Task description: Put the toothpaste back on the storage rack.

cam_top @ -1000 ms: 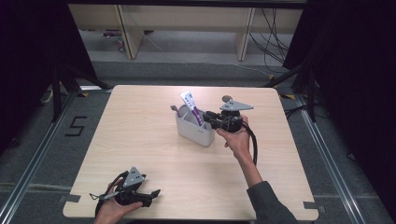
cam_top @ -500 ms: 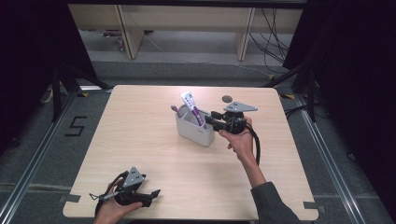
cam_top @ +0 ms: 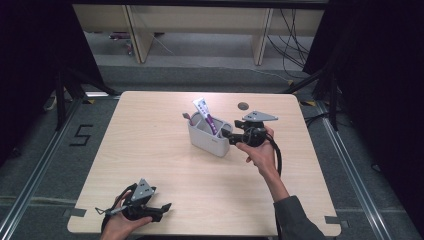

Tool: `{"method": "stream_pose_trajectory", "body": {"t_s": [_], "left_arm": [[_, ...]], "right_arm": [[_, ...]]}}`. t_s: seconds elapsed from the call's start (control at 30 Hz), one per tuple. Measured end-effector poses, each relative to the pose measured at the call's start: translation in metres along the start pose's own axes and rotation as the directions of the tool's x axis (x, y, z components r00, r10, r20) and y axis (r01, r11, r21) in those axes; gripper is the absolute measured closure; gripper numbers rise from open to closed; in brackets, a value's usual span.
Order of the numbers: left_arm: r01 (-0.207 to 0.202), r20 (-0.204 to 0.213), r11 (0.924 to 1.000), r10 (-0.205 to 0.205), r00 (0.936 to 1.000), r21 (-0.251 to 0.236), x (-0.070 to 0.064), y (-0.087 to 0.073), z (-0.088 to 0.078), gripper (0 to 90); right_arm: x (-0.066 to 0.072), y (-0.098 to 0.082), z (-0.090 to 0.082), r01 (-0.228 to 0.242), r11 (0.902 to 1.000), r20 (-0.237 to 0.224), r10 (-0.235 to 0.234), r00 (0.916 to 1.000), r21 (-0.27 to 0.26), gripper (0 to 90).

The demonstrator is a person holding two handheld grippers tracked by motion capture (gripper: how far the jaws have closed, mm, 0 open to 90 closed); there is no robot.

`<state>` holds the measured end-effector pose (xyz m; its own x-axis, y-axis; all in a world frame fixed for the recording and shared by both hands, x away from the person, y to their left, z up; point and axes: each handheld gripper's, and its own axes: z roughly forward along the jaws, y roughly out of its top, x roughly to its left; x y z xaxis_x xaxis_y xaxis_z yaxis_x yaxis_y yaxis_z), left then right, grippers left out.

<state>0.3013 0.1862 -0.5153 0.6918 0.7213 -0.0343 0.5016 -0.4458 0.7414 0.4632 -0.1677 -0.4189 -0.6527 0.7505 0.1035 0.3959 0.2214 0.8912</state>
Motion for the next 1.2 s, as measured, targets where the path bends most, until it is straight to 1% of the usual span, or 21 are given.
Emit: {"method": "stream_pose_trajectory", "body": {"t_s": [0.07,0.13,0.2,0.23,0.27,0.3,0.43,0.47,0.5,0.57,0.6,0.67,0.7,0.73,0.77,0.93,1.0,1.03,1.07,1.13,1.2], "left_arm": [[0.001,0.000,1.0000,-0.001,1.0000,-0.002,0.000,0.000,0.000,20.0],[0.004,-0.002,0.9999,-0.004,1.0000,-0.012,0.000,0.000,0.000,20.0],[0.001,-0.006,0.9999,-0.001,1.0000,-0.012,0.001,0.000,0.000,19.9],[0.000,-0.006,0.9999,0.000,1.0000,-0.011,0.001,0.000,0.000,19.8],[-0.001,-0.007,1.0000,0.001,1.0000,-0.008,0.001,0.000,0.000,19.7],[0.000,-0.006,1.0000,0.000,1.0000,-0.008,0.000,0.000,-0.001,19.6],[-0.003,-0.011,1.0000,0.003,0.9999,-0.008,0.000,0.000,-0.001,18.7],[-0.002,-0.009,1.0000,0.001,1.0000,-0.009,0.000,0.000,0.000,18.4],[-0.003,-0.013,0.9999,0.003,0.9999,-0.013,0.001,0.000,0.000,18.2],[0.013,-0.006,0.9997,-0.013,0.9999,-0.019,0.000,0.000,0.000,17.8],[0.017,-0.005,0.9997,-0.017,0.9998,-0.018,0.000,0.000,0.000,17.8],[0.022,-0.011,0.9995,-0.022,0.9997,-0.021,0.000,0.000,0.000,17.5],[0.025,-0.012,0.9995,-0.025,0.9996,-0.021,0.000,0.000,0.000,17.3],[0.031,-0.013,0.9992,-0.031,0.9994,-0.026,0.000,0.001,0.000,17.2],[0.031,-0.009,0.9992,-0.031,0.9995,-0.025,0.000,0.001,0.000,17.2],[0.036,-0.010,0.9988,-0.037,0.9993,-0.032,-0.001,0.000,0.000,17.1],[0.019,-0.018,0.9997,-0.019,0.9996,-0.017,0.001,0.000,-0.001,17.1],[0.030,-0.012,0.9992,-0.031,0.9995,-0.028,0.000,0.000,0.000,17.1],[0.034,-0.010,0.9989,-0.035,0.9993,-0.032,-0.001,0.000,0.000,17.1],[0.035,-0.009,0.9989,-0.035,0.9993,-0.032,-0.001,0.000,0.000,17.1],[0.021,-0.018,0.9996,-0.022,0.9996,-0.018,0.001,0.000,-0.001,17.1]], "right_arm": [[0.000,-0.001,-0.003,-0.026,0.9996,0.018,0.025,0.9995,0.007,27.0],[-0.002,-0.002,-0.003,-0.018,0.9998,0.007,0.018,0.9998,0.000,23.1],[-0.001,-0.003,-0.006,-0.062,0.9981,0.017,0.062,0.9979,0.008,20.3],[-0.003,-0.004,-0.005,-0.036,0.9993,0.016,0.036,0.9992,-0.004,17.8],[-0.003,-0.004,-0.005,-0.041,0.9991,0.017,0.041,0.9990,0.007,16.3],[-0.002,-0.005,-0.006,-0.067,0.9977,0.022,0.067,0.9975,0.011,16.4],[-0.004,-0.005,-0.010,-0.042,0.9991,0.015,0.042,0.9990,0.007,16.0],[-0.001,-0.006,-0.011,-0.075,0.9972,0.021,0.075,0.9970,0.007,16.0],[-0.003,-0.006,-0.011,-0.039,0.9992,0.016,0.039,0.9991,0.005,15.9],[0.000,-0.008,-0.013,-0.079,0.9966,0.016,0.078,0.9968,0.024,15.9],[-0.002,-0.008,-0.013,-0.037,0.9991,0.027,0.036,0.9990,0.023,15.9],[-0.003,-0.011,-0.013,-0.037,0.9991,0.012,0.036,0.9993,0.022,15.9],[-0.001,-0.012,-0.014,-0.063,0.9974,0.009,0.063,0.9980,0.034,16.0],[-0.004,-0.013,-0.014,-0.027,0.9994,0.032,0.026,0.9991,0.023,16.0],[-0.005,-0.014,-0.015,-0.024,0.9992,0.025,0.024,0.9994,0.031,16.0],[-0.005,-0.018,-0.016,-0.066,0.9965,0.013,0.065,0.9978,0.051,15.9],[-0.005,-0.019,-0.017,-0.057,0.9974,0.015,0.056,0.9983,0.044,16.0],[-0.004,-0.019,-0.018,-0.056,0.9974,0.017,0.055,0.9984,0.047,16.0],[-0.006,-0.019,-0.019,-0.026,0.9988,0.021,0.025,0.9995,0.042,16.0],[-0.002,-0.020,-0.022,-0.064,0.9970,0.015,0.064,0.9979,0.044,15.9],[-0.002,-0.021,-0.024,-0.046,0.9981,0.013,0.046,0.9989,0.042,16.0]]}}
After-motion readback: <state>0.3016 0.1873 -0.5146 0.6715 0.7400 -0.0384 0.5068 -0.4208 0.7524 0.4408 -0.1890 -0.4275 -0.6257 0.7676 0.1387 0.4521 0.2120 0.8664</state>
